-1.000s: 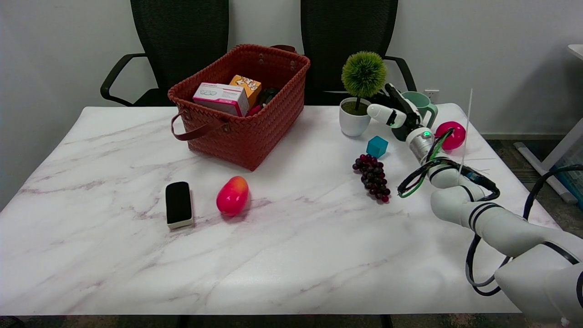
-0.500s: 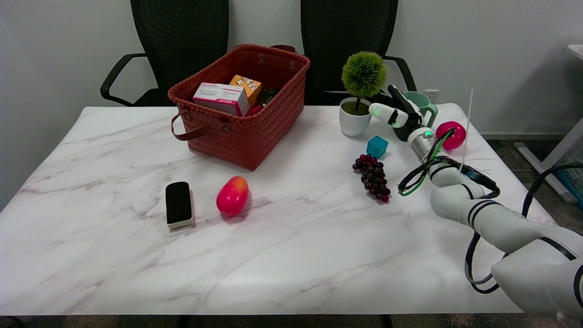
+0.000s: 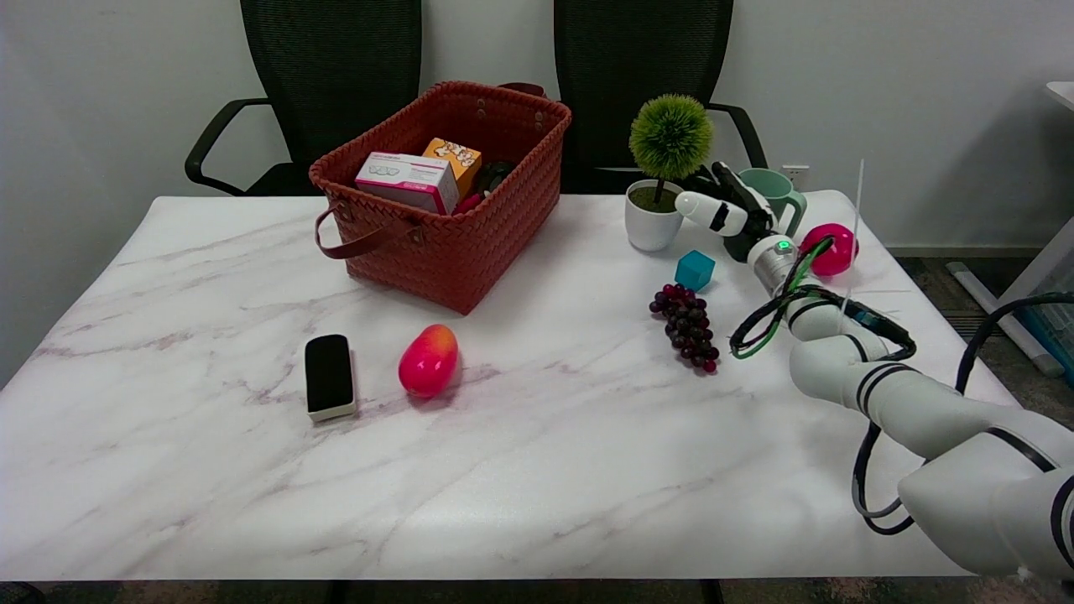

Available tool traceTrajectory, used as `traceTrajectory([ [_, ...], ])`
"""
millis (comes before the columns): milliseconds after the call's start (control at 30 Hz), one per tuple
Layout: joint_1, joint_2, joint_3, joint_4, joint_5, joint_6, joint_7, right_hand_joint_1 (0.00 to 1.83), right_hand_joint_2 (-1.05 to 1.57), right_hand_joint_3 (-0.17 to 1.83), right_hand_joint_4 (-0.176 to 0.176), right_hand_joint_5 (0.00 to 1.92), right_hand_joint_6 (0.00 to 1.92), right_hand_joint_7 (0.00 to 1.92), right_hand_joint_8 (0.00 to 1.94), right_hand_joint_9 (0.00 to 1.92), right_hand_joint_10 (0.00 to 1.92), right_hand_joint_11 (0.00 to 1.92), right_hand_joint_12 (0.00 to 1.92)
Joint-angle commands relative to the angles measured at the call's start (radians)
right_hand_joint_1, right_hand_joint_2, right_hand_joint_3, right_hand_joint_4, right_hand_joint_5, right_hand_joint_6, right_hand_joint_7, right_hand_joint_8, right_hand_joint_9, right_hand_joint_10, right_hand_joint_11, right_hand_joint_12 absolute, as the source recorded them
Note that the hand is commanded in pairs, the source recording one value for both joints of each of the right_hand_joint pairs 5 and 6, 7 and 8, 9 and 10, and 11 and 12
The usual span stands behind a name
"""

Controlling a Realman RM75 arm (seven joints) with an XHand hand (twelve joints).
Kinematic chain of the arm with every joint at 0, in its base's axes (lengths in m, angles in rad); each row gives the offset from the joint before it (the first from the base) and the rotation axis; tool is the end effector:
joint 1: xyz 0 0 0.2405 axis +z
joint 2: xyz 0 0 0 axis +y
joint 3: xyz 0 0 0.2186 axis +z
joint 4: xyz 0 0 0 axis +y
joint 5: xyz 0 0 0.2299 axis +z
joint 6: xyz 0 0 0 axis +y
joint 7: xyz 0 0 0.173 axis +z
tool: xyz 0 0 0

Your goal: Pick up the potted plant.

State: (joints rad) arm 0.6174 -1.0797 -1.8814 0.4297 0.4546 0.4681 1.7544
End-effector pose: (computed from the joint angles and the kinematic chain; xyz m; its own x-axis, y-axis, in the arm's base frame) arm -0.2717 -0.4671 0.4630 0.0008 0.2699 0.9629 -0.9994 0.0322 -0.0082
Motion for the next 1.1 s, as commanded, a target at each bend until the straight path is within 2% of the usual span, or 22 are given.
traceTrajectory([
  [33, 0.06, -0.023, -0.011, -0.034, -0.002, -0.058, -0.057, 1.07, -0.39, 0.71, 0.0, 0.0, 0.0, 0.23, 0.23, 0.24, 0.24, 0.14, 0.14],
  [400, 0.092, -0.043, -0.025, -0.044, -0.002, -0.126, -0.088, 1.07, -0.41, 0.7, 0.0, 0.0, 0.0, 0.23, 0.23, 0.24, 0.24, 0.14, 0.14],
  [667, 0.11, -0.052, -0.025, -0.1, 0.002, -0.134, -0.097, 1.07, -0.42, 0.7, 0.0, 0.0, 0.0, 0.22, 0.22, 0.23, 0.23, 0.13, 0.13],
  [1100, 0.109, -0.053, -0.024, -0.099, 0.007, -0.139, -0.097, 1.06, -0.39, 0.67, 0.0, 0.0, 0.0, 0.22, 0.22, 0.23, 0.23, 0.11, 0.11],
])
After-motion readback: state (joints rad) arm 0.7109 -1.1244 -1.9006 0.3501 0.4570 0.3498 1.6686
